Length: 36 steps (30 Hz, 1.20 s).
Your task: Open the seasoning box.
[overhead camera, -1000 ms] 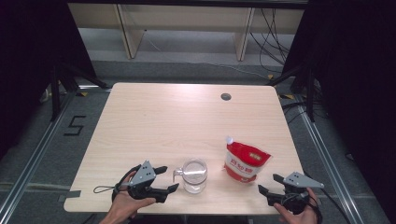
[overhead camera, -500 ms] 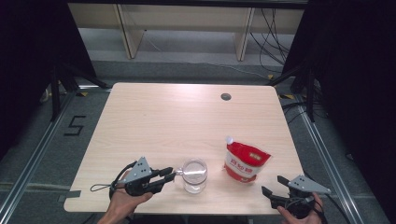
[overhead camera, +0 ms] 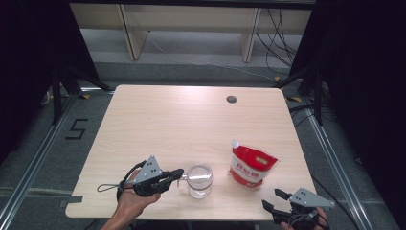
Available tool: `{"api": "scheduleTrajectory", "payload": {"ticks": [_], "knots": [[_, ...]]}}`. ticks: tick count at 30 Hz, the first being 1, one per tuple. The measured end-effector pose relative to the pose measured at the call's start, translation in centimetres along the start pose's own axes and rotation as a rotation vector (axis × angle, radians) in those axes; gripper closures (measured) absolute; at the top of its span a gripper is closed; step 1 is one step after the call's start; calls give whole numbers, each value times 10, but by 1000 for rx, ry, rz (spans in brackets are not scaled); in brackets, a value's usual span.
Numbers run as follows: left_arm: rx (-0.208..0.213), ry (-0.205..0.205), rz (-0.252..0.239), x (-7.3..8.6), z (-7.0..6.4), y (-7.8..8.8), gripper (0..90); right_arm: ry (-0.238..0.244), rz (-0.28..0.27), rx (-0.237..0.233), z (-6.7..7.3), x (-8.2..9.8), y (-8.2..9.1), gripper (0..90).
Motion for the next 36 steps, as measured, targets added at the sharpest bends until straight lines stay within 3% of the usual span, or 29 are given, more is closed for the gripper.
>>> {"api": "scheduleTrajectory", "payload": {"ticks": [2,4,6,7,9,11,14,15,16,17,18,19,21,28,30,31,33,34,35,36], "knots": [[-4,28,-5,0,2,-2,892,23,-2,-15,4,-1,0,407],[-6,25,-2,-1,5,-3,892,60,-18,-27,5,-4,0,428],[-15,31,3,-1,6,-4,891,30,-16,-56,13,-5,-1,447],[-17,36,0,-1,7,-5,891,60,-27,-61,14,-6,-3,459],[-24,28,0,-1,8,-5,891,53,-23,-92,21,-7,-4,475],[-26,34,3,-1,8,-5,891,87,-25,-104,24,-8,-6,495],[-15,46,-2,0,4,-5,891,106,-25,-98,28,-10,-7,515],[-23,21,6,0,4,-4,890,96,-24,-110,30,-10,-9,524],[-22,20,9,1,4,-4,890,123,-32,-109,29,-11,-9,537],[-18,22,6,1,4,-5,890,102,-37,-115,32,-11,-10,541],[-23,14,10,1,5,-5,890,115,-37,-129,32,-12,-11,545],[-25,41,7,3,5,-5,890,127,-53,-122,32,-14,-12,554],[-30,28,10,3,6,-4,889,137,-61,-132,34,-16,-13,568],[-30,30,-4,3,5,-4,890,137,-62,-177,43,-20,-23,617],[-31,43,-10,4,4,-5,890,142,-64,-175,43,-23,-26,630],[-32,24,-8,3,5,-4,890,158,-75,-168,42,-25,-27,638],[-35,25,-8,4,5,-4,890,136,-72,-176,45,-27,-30,656],[-35,24,-7,4,5,-4,890,168,-92,-177,43,-30,-32,666],[-36,22,-8,4,5,-4,890,142,-82,-175,45,-30,-32,674],[-37,20,-7,4,5,-4,890,171,-98,-170,44,-33,-34,681]]}}
Point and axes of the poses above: each handheld gripper's, and its own axes: y roughly backward along the jaws, x roughly out of its underside, z roughly to its left, the point moved 8 cm from there along -y, roughly forward along the jaws, and after that the axes turned 13 degrees about y, right-handed, at the moved point
